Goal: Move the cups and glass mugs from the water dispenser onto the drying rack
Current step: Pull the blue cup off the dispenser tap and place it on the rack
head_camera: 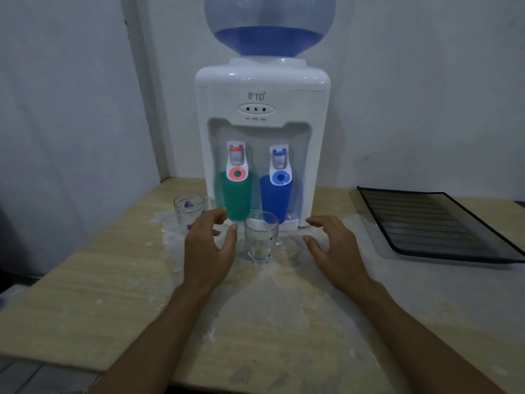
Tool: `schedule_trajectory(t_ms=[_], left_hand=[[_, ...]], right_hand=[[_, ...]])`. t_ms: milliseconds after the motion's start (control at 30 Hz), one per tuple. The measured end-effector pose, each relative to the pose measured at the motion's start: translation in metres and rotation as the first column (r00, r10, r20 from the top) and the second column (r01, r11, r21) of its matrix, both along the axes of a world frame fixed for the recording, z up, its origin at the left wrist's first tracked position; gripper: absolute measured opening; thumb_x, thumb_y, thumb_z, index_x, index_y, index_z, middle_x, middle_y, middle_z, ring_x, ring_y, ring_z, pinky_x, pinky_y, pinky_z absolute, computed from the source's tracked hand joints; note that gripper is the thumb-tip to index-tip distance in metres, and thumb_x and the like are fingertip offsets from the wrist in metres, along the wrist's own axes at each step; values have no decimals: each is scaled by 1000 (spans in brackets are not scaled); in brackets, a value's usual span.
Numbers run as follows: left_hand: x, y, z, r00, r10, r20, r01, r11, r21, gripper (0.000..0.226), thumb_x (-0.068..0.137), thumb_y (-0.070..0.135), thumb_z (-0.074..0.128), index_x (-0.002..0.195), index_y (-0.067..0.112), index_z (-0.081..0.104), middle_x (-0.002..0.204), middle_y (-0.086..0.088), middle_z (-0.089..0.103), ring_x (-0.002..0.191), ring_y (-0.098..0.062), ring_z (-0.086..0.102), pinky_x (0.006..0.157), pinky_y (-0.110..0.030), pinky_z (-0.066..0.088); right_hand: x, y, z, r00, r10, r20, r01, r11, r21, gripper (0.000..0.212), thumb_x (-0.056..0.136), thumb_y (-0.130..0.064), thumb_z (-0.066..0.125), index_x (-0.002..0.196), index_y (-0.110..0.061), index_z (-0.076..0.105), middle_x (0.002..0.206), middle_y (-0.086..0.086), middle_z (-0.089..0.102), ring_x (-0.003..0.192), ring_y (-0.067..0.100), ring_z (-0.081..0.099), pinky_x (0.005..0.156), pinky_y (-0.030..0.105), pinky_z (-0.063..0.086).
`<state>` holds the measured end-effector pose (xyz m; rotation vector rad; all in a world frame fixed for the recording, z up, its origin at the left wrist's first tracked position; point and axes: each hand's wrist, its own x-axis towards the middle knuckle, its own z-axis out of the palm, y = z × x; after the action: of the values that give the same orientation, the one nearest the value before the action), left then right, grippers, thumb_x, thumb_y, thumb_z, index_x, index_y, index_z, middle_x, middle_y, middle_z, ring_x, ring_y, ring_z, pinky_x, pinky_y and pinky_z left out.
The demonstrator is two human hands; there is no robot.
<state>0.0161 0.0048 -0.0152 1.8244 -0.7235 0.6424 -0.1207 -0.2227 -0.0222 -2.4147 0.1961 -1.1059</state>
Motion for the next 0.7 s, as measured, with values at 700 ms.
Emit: schedule_trajectory(t_ms=[700], left_hand=[[21,-96,111,972,-79,-221,169,888,427,72,78,44,86,133,14,50,129,-10,66,112,-29,65,83,-35,54]], right_hand=[[-1,-8,-7,999,17,32,-19,998,58,35,91,-14,75,126,-14,69,121,-4,69,111,8,63,97,26,51]])
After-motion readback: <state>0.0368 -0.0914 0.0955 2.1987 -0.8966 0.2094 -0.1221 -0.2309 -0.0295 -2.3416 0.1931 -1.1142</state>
